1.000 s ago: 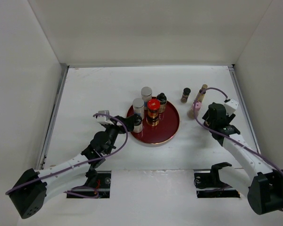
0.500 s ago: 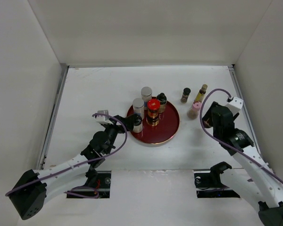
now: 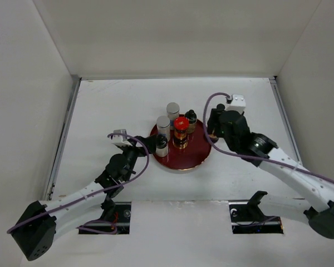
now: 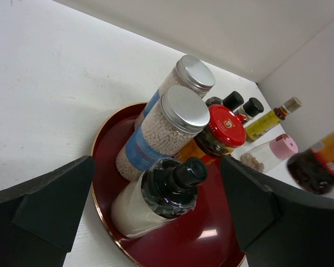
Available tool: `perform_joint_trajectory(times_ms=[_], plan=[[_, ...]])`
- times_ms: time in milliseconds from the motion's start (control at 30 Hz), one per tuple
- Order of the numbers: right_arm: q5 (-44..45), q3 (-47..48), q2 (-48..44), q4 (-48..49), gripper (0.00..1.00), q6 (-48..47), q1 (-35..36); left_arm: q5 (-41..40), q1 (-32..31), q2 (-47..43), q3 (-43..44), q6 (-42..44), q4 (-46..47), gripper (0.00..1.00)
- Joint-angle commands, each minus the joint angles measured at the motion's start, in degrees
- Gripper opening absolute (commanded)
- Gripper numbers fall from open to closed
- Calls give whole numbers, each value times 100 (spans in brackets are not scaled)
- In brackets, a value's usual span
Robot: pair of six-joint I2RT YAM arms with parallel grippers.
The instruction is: Organize the condiment bottles
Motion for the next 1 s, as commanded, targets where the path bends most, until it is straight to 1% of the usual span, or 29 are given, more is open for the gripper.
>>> perform_joint_trajectory(times_ms=[0,67,133,200,400,633,800,900,967], plan=[[-342,188,500,1711,53,-200,-123,-44,38,12,-66,-103,199,100],[-456,215,817,2028,53,-279,-229,-80,81,3,-92,-103,217,100],[-580,127,1169,2581,53,-463,-317,-54,125,-14,-110,-138,217,100],[-554,74,1529,2934,53,-613,-361,-62,134,-49,-128,-147,217,100],[-457,83,2383,3277,53,-648,-440,-27,196,144,-136,-200,313,100],[-167,-93,2603,3524,53,-701,-493,-18,213,135,-154,-200,366,100],[-62,-444,2577,3673,55,-561,-546,-18,213,214,-145,-200,375,100],[-44,-646,2481,3726,59,-455,-554,-36,213,135,-154,-200,392,100],[-79,-725,2419,3726,64,-403,-563,-18,222,179,-154,-200,384,100]])
